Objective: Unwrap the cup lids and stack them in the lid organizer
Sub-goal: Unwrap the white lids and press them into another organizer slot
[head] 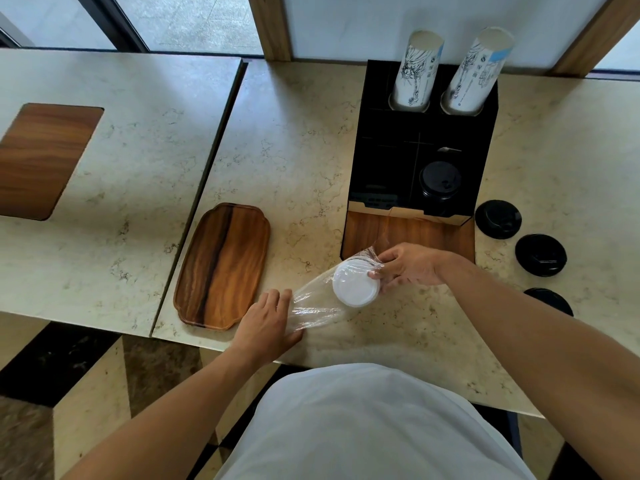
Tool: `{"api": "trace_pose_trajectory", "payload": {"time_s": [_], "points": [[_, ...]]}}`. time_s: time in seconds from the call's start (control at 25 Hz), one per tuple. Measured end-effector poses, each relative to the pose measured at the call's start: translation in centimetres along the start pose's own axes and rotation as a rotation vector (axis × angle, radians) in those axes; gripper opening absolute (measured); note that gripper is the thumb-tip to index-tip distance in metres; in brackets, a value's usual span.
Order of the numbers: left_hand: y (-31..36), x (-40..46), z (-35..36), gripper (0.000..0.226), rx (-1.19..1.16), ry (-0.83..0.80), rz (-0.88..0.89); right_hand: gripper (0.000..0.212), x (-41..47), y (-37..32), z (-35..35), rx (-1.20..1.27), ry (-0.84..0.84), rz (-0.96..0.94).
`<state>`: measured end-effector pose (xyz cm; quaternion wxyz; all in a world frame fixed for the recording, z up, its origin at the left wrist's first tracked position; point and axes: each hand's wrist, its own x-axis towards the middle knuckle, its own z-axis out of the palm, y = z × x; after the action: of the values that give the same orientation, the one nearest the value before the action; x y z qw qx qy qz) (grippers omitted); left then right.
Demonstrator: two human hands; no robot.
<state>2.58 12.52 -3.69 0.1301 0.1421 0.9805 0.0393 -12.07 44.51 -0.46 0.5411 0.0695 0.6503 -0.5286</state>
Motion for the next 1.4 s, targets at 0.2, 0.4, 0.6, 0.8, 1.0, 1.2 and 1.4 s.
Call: {"api": "trace_pose_trajectory", "payload": {"time_s": [0.2,0.4,0.6,0.8,1.0,1.2,1.4], "points": [[-0.2,-0.3,0.2,0.080,-0.006,-0.057,0.015,0.035,-1.0,0.4,-0.5,-0.010,0.012,0.096],[-0.3,-0.6,-0.3,0.089,-0.024,-0.060,-0.016,0.032,-1.4,1.1,-0.7,-0.002,0.230,0.084],[2.2,0.7,-1.6,0.088,-0.013,0.078,-0.059,0.035,-1.5,1.3,-0.3,-0.031,0.359,0.036],[4.9,4.2,-2.3,0.038,0.032,0.170,0.328,0.032,-1.3,1.9,0.7,0.017,0.389,0.013],[5.5,5.8,-2.0,0.046,0.075,-0.056,0.353,0.030,-1.3,2.0,1.3,0.028,0.443,-0.011],[4.5,5.1,-1.4,0.047,0.091,-0.089,0.250,0.033,-1.2,2.2,1.3,0.098,0.486,-0.031],[3.0,3.9,-1.4,0.045,0.044,-0.057,0.036,0.043,-0.1,2.1,1.5,0.334,0.539,-0.117]]}}
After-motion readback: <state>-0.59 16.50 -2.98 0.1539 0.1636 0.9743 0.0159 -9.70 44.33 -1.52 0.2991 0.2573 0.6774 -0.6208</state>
